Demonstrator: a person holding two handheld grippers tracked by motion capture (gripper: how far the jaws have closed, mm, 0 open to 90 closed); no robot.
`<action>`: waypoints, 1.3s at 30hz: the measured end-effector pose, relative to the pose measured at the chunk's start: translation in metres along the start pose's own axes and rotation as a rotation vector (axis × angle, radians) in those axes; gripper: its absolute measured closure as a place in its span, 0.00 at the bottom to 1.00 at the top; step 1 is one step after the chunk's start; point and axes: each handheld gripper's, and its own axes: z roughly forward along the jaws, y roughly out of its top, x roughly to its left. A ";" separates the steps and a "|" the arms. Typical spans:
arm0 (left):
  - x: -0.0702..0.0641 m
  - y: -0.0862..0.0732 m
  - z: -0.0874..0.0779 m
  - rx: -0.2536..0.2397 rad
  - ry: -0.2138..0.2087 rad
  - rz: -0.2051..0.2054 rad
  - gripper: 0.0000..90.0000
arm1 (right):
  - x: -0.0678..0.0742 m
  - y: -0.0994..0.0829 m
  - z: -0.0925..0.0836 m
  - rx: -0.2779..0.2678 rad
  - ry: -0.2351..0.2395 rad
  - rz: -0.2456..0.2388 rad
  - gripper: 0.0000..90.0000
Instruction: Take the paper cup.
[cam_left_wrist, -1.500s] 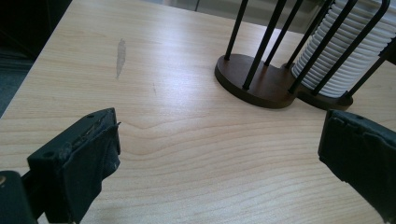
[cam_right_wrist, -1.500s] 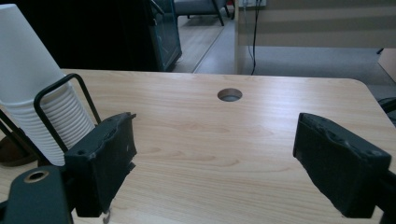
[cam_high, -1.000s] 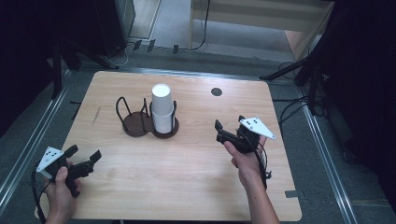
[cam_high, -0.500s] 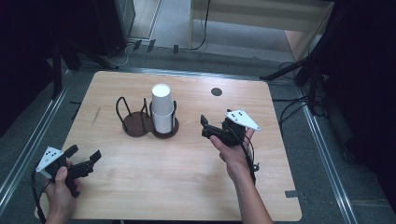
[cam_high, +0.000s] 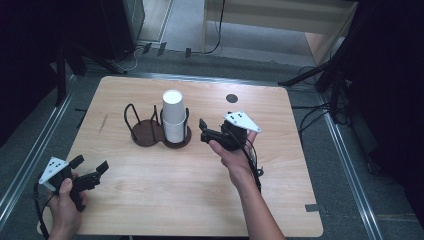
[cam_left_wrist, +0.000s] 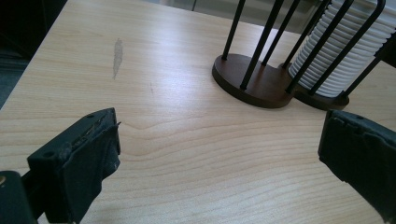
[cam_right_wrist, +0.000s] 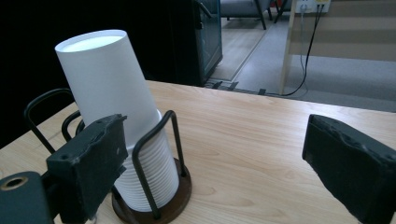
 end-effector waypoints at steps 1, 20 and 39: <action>0.000 0.000 0.000 0.000 0.000 -0.001 0.00 | 0.001 0.000 0.001 0.001 0.004 0.000 0.07; 0.000 0.000 0.001 -0.001 -0.008 -0.006 0.00 | 0.037 -0.001 0.042 0.019 0.087 -0.011 0.07; 0.001 0.000 0.001 0.002 -0.015 -0.004 0.00 | 0.067 -0.009 0.081 0.038 0.077 -0.026 0.12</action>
